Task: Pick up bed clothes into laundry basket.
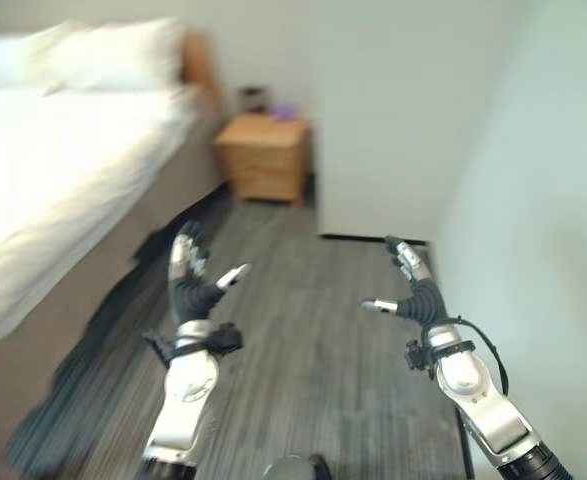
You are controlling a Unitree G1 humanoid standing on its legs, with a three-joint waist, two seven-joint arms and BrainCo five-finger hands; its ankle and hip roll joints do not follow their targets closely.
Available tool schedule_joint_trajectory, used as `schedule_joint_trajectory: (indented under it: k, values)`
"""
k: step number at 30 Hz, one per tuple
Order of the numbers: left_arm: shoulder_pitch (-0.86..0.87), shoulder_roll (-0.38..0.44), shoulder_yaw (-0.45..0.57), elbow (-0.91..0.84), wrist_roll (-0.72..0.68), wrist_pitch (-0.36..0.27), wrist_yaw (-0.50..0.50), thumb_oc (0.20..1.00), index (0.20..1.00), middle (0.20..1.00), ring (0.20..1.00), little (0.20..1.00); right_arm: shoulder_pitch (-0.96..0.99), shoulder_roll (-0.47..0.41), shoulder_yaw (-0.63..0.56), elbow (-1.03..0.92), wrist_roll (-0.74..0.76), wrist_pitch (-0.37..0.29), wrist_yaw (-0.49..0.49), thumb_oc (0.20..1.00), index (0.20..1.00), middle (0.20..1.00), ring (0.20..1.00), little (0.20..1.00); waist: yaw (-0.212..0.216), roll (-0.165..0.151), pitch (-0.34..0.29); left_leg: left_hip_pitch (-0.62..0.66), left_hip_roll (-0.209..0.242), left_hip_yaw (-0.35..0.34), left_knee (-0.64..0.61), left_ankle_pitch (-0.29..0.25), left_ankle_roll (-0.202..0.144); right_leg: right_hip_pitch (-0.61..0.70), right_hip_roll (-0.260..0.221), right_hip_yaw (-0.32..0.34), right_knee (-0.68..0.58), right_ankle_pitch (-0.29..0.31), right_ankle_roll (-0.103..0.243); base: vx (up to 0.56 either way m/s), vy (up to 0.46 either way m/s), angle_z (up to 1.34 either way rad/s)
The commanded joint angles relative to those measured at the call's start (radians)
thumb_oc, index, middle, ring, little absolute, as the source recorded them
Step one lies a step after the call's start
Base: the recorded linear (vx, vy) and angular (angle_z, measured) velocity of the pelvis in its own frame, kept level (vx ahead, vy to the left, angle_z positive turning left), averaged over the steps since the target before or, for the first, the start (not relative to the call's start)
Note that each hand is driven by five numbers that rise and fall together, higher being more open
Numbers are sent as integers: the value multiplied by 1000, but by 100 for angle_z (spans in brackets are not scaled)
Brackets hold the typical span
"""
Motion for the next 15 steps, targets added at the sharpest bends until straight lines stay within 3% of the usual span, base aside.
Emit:
schedule_joint_trajectory:
  k: [1,2,3,4,5,6,8,10,11,12,13,15]
  values:
    - [-57,71,6,-88,-15,-82,-26,1000,1000,1000,1000,1000,-30,64,-31,-64,-22,-26,-16,1000,1000,1000,1000,1000,-17,-12,2,91,54,-236,-167,-19,-118,89,-8,138,-372,228,28,435,-282,205]
    - [-53,66,6,-79,-46,-83,-46,1000,1000,1000,1000,1000,-23,62,-32,-51,-21,-17,-17,1000,1000,1000,1000,1000,-45,-20,9,87,35,-312,-167,-6,-121,73,42,270,-432,263,28,306,-173,209]
    - [-52,66,7,-79,-47,-83,-46,1000,1000,1000,1000,1000,-23,62,-31,-50,-21,-17,-17,1000,1000,1000,1000,1000,-48,-20,7,91,34,-315,-167,-17,-120,80,40,267,-435,253,28,245,-153,220]
    - [-48,69,0,-69,-65,-81,-59,1000,1000,1000,1000,1000,-17,67,-35,-35,-8,-14,-28,1000,1000,1000,1000,1000,-75,-30,17,93,13,-399,-167,-12,-119,70,99,420,-463,266,30,264,-139,273]
    - [-46,77,1,-64,-74,-78,-72,1000,1000,1000,1000,1000,-14,66,-39,-29,5,-11,-34,1000,1000,1000,1000,1000,-91,-33,21,93,-7,-469,-167,-6,-122,58,143,533,-489,279,35,397,-297,274]
    - [-33,96,11,-40,-110,-85,-103,1000,1000,1000,1000,1000,-33,62,-30,-4,31,-11,-36,1000,1000,1000,1000,1000,-98,-44,37,98,-33,-554,-167,-13,-139,49,161,599,-566,319,36,294,-275,276]
    - [0,91,46,-29,-133,-100,-115,1000,1000,1000,1000,1000,-57,75,-9,4,34,-21,-25,1000,1000,1000,1000,1000,-56,-59,47,95,-28,-570,-167,-14,-156,92,80,506,-639,347,35,203,-315,280]
    - [24,85,87,-42,-163,-103,-135,1000,1000,1000,1000,1000,-115,102,21,71,28,-21,-25,1000,1000,1000,1000,1000,-27,-55,57,77,-9,-568,-167,-9,-178,107,56,421,-677,370,31,52,-259,131]
    - [24,85,87,-42,-163,-103,-135,1000,1000,1000,1000,1000,-115,102,21,71,28,-21,-25,1000,1000,1000,1000,1000,-27,-55,57,77,-9,-568,-167,-9,-178,107,56,421,-677,370,31,14,-203,57]
    - [49,80,112,-55,-183,-106,-150,1000,1000,1000,1000,1000,-171,98,36,98,10,-18,-29,1000,1000,1000,1000,1000,11,-46,61,38,13,-529,-167,11,-197,117,49,350,-677,349,24,54,-173,68]
    - [52,73,111,-61,-191,-100,-164,1000,1000,1000,1000,1000,-181,88,34,108,-4,-15,-33,1000,1000,1000,1000,1000,10,-42,66,15,26,-461,-167,19,-198,124,35,309,-677,338,24,24,-206,51]
    - [28,69,98,-59,-184,-71,-195,1000,1000,1000,1000,1000,-189,73,9,125,-17,-7,-47,1000,1000,1000,1000,1000,-58,-51,83,34,135,-27,-150,26,-192,132,-46,142,-677,344,44,-246,-166,246]
